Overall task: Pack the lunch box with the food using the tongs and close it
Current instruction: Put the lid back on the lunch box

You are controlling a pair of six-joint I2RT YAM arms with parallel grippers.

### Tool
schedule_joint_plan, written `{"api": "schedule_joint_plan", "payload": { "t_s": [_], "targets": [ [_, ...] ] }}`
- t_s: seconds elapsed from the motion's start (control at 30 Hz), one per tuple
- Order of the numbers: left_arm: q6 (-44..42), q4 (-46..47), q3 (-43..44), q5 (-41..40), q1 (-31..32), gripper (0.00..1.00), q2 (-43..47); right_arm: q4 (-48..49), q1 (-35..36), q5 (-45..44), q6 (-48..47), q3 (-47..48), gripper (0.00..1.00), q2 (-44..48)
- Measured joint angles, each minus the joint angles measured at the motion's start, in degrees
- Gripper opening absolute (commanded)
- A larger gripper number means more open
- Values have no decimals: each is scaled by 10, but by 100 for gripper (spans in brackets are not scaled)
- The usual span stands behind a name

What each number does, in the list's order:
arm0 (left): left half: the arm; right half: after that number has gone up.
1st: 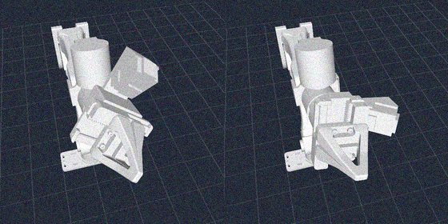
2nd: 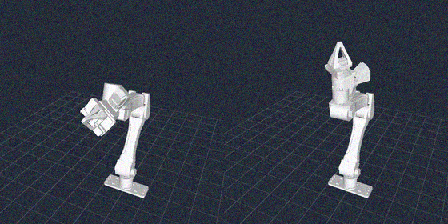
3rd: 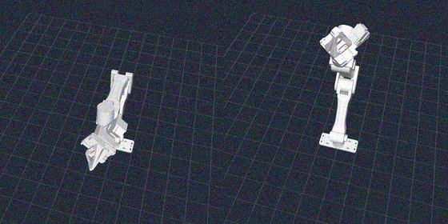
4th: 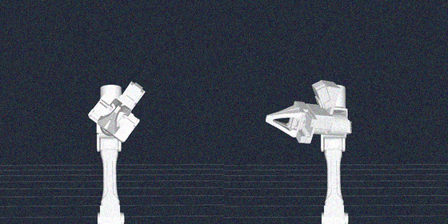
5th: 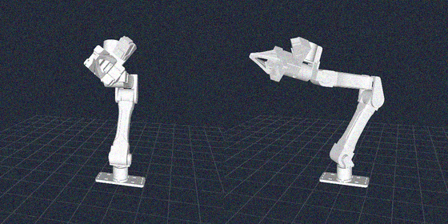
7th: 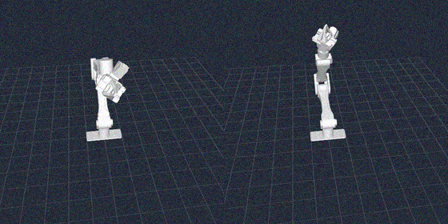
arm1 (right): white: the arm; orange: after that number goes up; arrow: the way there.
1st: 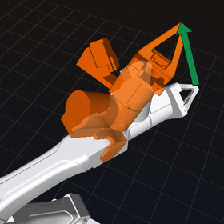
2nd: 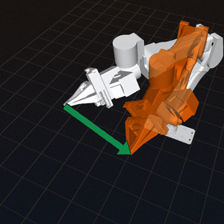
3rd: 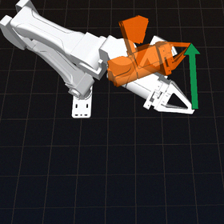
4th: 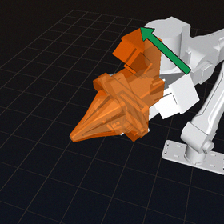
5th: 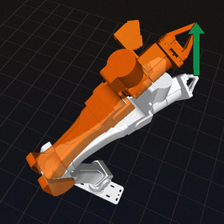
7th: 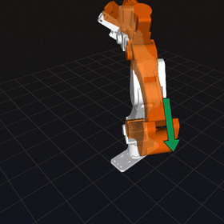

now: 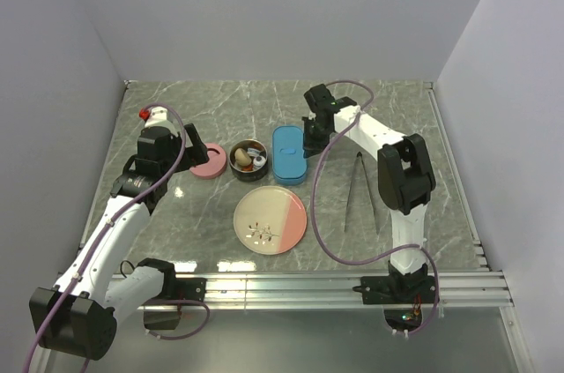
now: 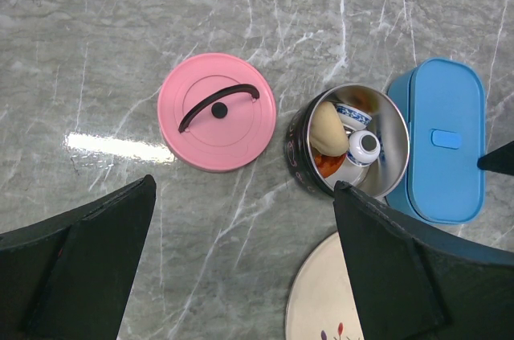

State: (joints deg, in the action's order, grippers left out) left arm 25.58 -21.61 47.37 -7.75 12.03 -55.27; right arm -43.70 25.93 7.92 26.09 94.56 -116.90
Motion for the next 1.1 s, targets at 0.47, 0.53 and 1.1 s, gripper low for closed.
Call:
{"api": "schedule_joint_plan", "payload": {
  "t_s": [0.47,0.53,1.1],
  "targets": [
    [0,4,0,4,0,100,0,-5,9,-8,-2,4,0,-11],
    [0,5,0,4,0,99,0,-5,9,-11,-2,4,0,-11],
    [0,8,-1,4,0,99,0,-27,11,-40,-2,28,0,-11]
  ]
}}
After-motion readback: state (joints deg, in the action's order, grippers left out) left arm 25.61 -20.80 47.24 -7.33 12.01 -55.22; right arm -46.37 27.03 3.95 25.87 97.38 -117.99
